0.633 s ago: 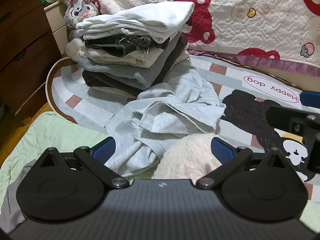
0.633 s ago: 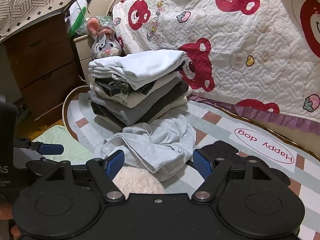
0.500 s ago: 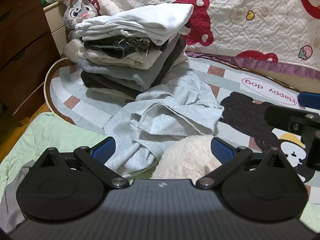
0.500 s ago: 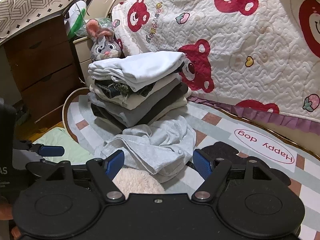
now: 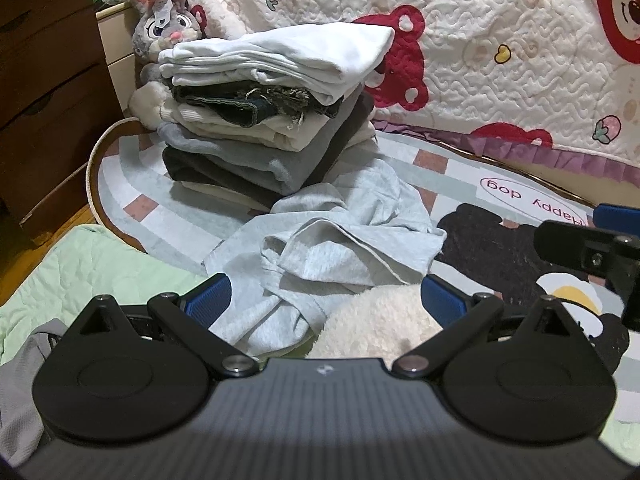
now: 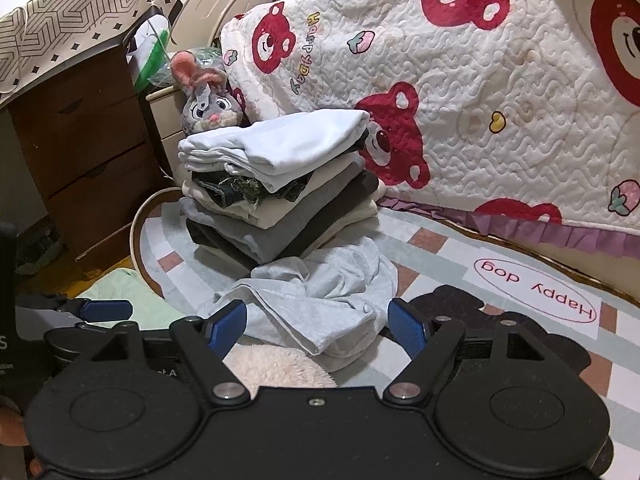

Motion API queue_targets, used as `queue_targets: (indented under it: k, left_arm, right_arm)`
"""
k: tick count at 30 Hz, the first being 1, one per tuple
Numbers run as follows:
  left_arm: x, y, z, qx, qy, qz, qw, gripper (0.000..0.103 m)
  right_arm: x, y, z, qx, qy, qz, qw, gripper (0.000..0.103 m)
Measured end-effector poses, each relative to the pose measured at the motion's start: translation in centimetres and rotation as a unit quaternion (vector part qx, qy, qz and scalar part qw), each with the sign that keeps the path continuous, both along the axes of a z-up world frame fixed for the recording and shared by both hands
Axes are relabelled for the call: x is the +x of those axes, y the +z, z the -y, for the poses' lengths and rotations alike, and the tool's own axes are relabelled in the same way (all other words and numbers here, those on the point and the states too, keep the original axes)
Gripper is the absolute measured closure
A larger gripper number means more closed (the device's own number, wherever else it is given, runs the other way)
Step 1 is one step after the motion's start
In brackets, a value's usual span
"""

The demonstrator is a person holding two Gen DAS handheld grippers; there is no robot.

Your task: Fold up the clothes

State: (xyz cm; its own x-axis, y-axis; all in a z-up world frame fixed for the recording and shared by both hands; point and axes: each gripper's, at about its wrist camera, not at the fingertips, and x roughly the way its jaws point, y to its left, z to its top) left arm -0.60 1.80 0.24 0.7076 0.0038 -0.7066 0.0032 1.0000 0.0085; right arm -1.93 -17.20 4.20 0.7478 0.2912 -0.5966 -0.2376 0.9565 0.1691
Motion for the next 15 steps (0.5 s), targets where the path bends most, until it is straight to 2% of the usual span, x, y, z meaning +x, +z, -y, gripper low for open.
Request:
queue_targets:
  k: [15]
  left_arm:
    - [0.05, -0.11, 0.21, 0.012, -0.002, 0.004, 0.9999, 0.000]
  right_arm:
    - [0.07, -0.59, 0.82, 0.012, -0.009, -0.007, 1.000, 0.018]
